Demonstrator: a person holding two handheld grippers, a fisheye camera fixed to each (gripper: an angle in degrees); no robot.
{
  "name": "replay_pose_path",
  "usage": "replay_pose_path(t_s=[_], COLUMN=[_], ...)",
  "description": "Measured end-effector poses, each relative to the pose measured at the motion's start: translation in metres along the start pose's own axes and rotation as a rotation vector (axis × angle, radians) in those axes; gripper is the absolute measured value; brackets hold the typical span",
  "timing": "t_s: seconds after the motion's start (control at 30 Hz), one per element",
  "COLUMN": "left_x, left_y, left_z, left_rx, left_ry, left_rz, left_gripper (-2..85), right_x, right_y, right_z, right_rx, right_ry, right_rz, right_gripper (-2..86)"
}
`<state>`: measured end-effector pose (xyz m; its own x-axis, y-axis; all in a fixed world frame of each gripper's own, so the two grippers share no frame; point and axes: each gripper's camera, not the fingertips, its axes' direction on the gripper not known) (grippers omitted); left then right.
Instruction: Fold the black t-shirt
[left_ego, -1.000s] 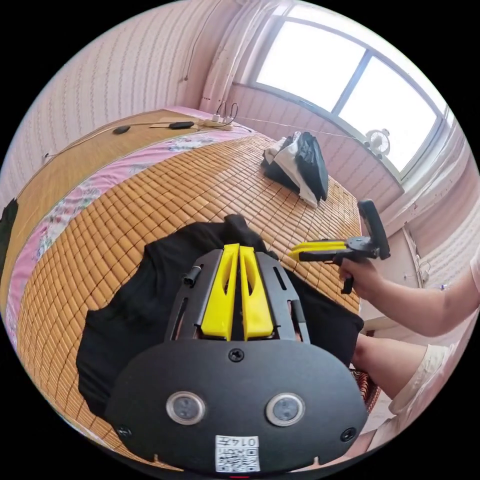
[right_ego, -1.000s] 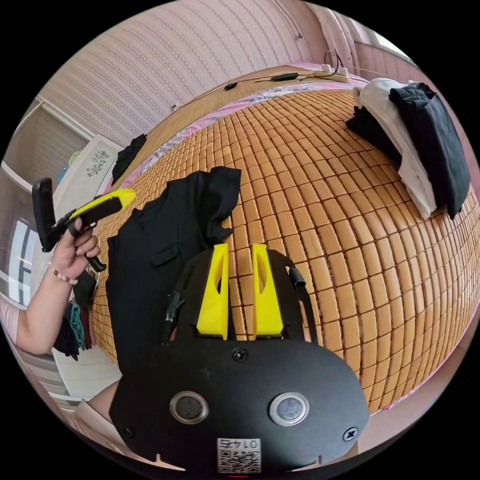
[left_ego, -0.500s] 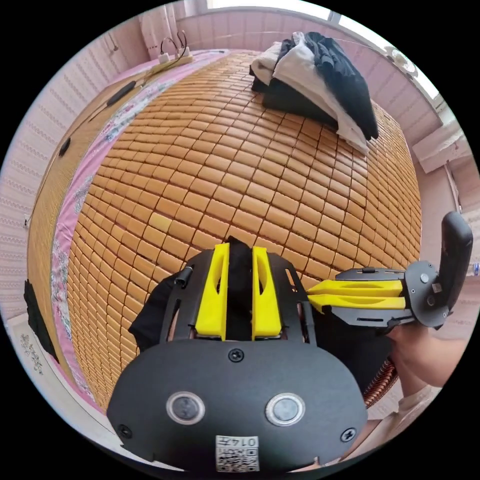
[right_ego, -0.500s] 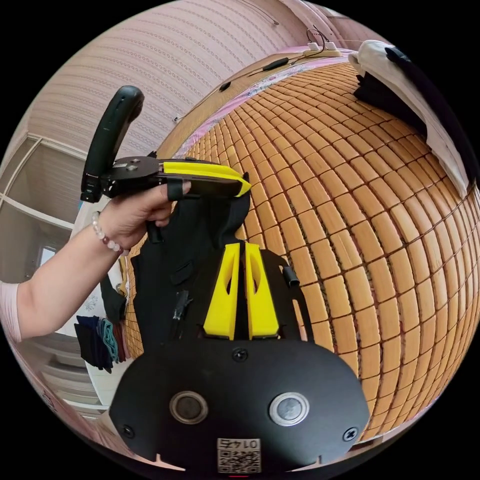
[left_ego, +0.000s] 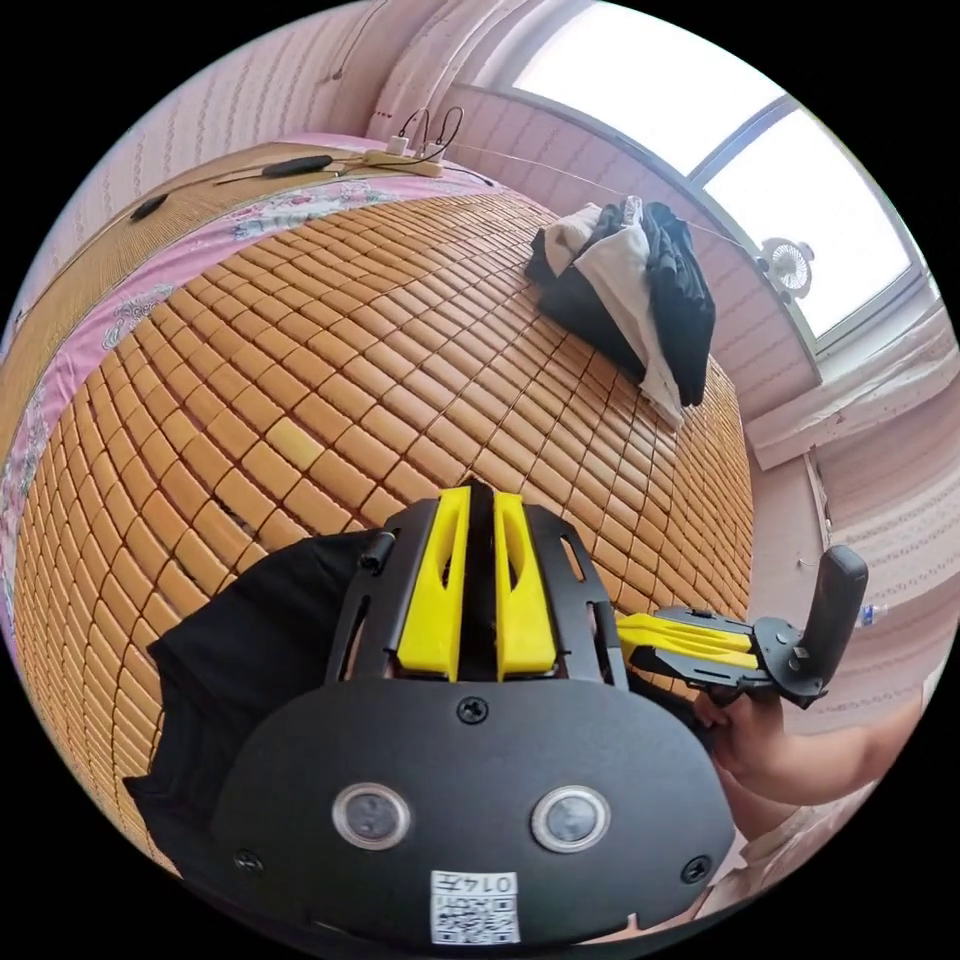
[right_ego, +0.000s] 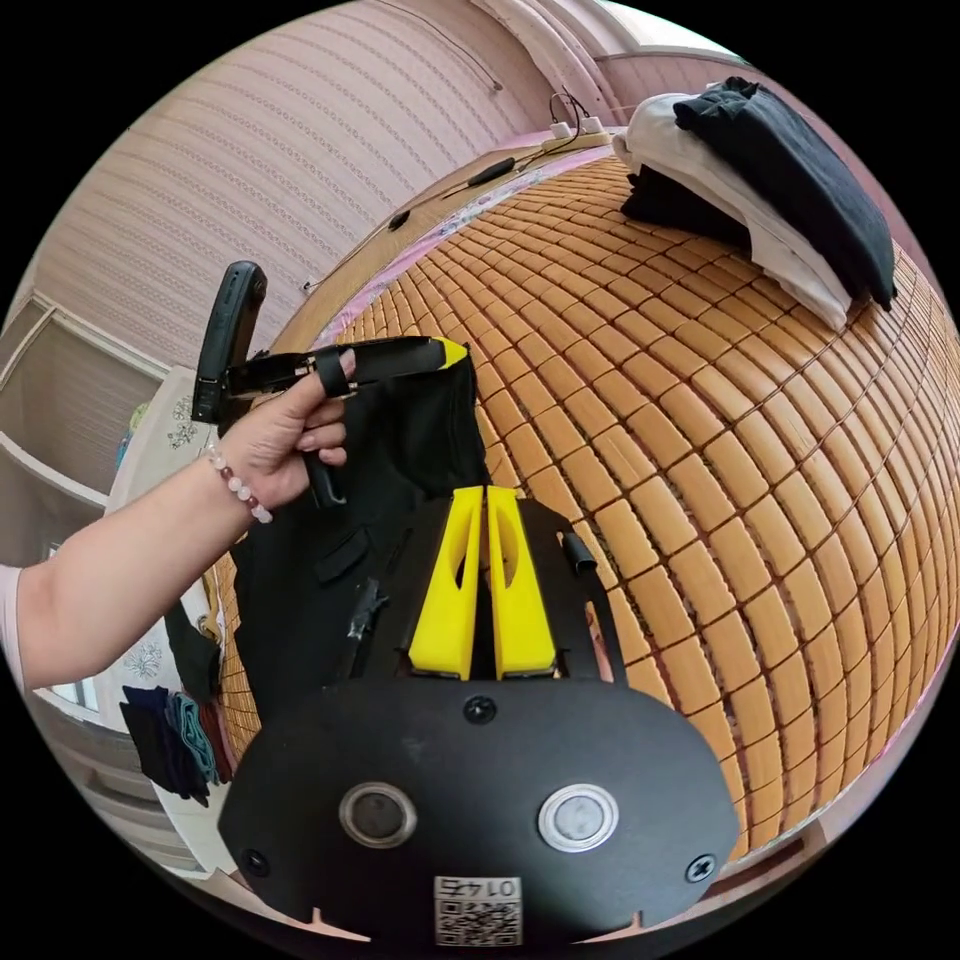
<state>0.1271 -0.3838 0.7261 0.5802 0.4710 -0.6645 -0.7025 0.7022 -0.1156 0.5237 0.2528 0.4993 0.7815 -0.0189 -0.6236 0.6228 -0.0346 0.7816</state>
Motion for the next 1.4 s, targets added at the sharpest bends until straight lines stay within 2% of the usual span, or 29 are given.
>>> replay_pose_path(t_s=[0.17,0.3,0.33,0.43,0.5,0.7,0.97,1.07,1.27,1.4], left_x=[-0.004,-0.013,-0.012,-0.004,0.005,0.025,0.008,0.004,-0.005,-0.019], left_y=[0.02,0.09,0.118,0.196,0.243,0.366,0.436,0.452,0.473,0.493], left_z=[-0.069,-0.129,-0.14,-0.154,-0.159,-0.175,-0.178,-0.184,-0.214,-0.251], left_rx=[0.131,0.235,0.232,0.157,0.087,-0.101,-0.138,-0.091,-0.059,0.051], left_ry=[-0.111,-0.129,-0.149,-0.17,-0.155,-0.193,-0.278,-0.26,-0.268,-0.261], left_rz=[0.057,0.01,-0.024,-0.13,-0.19,-0.367,-0.535,-0.554,-0.632,-0.683], left_gripper=[6.7,6.0,5.9,5.5,5.5,4.8,4.2,3.9,1.7,0.4], right_x=[-0.03,-0.111,-0.135,-0.17,-0.181,-0.208,-0.202,-0.198,-0.194,-0.186], right_y=[0.018,0.056,0.077,0.132,0.155,0.227,0.255,0.267,0.264,0.264], right_z=[-0.013,-0.026,-0.029,-0.034,-0.019,0.037,0.109,0.121,0.14,0.143], right_rx=[0.026,0.009,0.017,0.057,-0.051,-0.281,-0.4,-0.365,-0.452,-0.489], right_ry=[0.081,0.243,0.276,0.224,0.178,0.344,0.416,0.404,0.401,0.498], right_rz=[-0.066,-0.411,-0.519,-0.628,-0.66,-0.705,-0.649,-0.646,-0.63,-0.573], right_gripper=[0.8,0.5,0.3,0.0,-0.2,-0.3,-0.3,-0.3,-0.3,-0.3])
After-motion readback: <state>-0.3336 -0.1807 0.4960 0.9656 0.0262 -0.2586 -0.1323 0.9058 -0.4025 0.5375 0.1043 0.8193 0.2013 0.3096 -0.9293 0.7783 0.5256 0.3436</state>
